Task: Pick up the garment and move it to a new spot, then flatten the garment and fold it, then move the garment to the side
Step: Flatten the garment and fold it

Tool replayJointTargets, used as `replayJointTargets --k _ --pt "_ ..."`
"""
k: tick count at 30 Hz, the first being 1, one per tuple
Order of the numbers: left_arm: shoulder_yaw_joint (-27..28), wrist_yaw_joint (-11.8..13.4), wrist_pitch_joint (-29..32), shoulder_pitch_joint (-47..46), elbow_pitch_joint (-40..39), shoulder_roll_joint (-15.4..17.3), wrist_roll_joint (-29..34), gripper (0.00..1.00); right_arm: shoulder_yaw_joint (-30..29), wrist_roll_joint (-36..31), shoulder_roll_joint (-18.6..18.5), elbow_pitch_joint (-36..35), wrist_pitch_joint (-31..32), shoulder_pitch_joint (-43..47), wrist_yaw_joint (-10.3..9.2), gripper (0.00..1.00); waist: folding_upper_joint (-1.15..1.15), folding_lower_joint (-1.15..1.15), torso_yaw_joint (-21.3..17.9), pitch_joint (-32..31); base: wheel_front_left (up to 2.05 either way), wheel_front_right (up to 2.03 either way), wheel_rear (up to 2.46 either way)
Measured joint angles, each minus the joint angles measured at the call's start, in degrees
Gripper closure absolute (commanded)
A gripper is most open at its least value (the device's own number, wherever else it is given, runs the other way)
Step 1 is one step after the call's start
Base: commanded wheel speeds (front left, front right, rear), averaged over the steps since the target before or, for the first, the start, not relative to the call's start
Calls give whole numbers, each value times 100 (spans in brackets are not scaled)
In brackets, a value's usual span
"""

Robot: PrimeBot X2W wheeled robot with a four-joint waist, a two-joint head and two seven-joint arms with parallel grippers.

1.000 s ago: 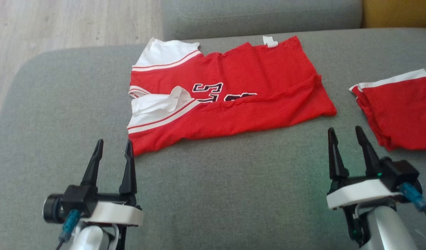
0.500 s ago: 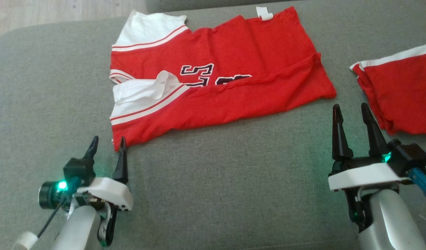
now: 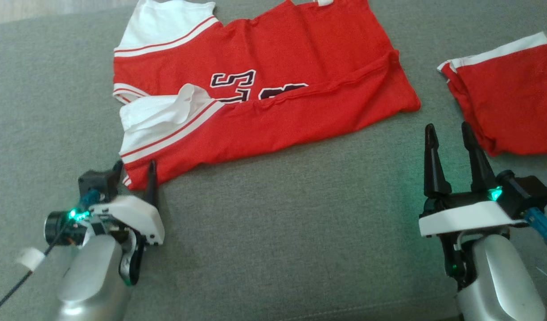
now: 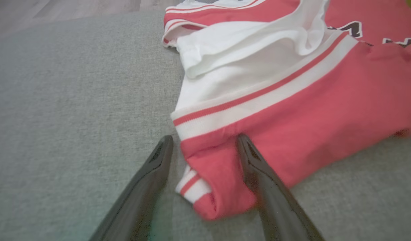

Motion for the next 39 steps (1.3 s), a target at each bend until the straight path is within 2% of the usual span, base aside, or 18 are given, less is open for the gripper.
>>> replayJointTargets --k 1,2,6,12,15,22,27,32,36,37,38,39 --pt "-2 -2 164 -98 22 2 -43 35 31 3 1 -9 0 -13 0 0 0 0 -49 16 0 0 0" --pt "-1 -3 202 -115 26 7 -66 100 33 30 1 -13 0 -13 0 0 0 0 -70 15 0 0 0" --pt "-1 -44 110 -132 52 -2 -118 100 26 44 0 -20 0 -13 0 0 0 0 -91 -51 0 0 0" --pt "7 65 -485 45 -111 -12 -115 100 49 -40 0 189 0 -51 0 0 0 0 -16 -175 0 0 0" --pt "1 59 -835 69 -397 -27 -79 100 18 -133 0 470 255 -243 0 0 0 0 76 -224 0 0 0" --pt "-56 65 -1161 62 -1204 -73 113 100 -581 -424 -4 1355 1249 -1113 0 0 0 0 307 -145 0 0 0" --pt "-233 59 -1210 58 -1556 -69 287 100 -978 -587 -9 2225 1686 -1854 0 0 0 1 445 34 0 0 0" --pt "-276 58 -1209 39 -1700 -70 312 100 -1266 -1139 -12 3069 2014 -2454 0 0 0 1 578 229 0 0 0" --pt "-345 56 -1207 -79 -1707 -69 312 100 -1472 -1688 -21 3454 2108 -2800 0 0 0 1 657 367 0 0 0" --pt "-372 56 -1207 -94 -1707 -69 312 100 -1538 -1831 -24 3520 2139 -2897 0 13 0 1 672 386 0 0 0" --pt "-381 55 -1206 -98 -1705 -69 312 100 -1575 -1926 -30 3608 2163 -2989 0 77 0 1 683 398 0 0 0" --pt "-382 55 -1206 -98 -1696 -68 312 100 -1586 -1960 -37 3684 2171 -3059 0 100 0 1 690 399 0 0 0"
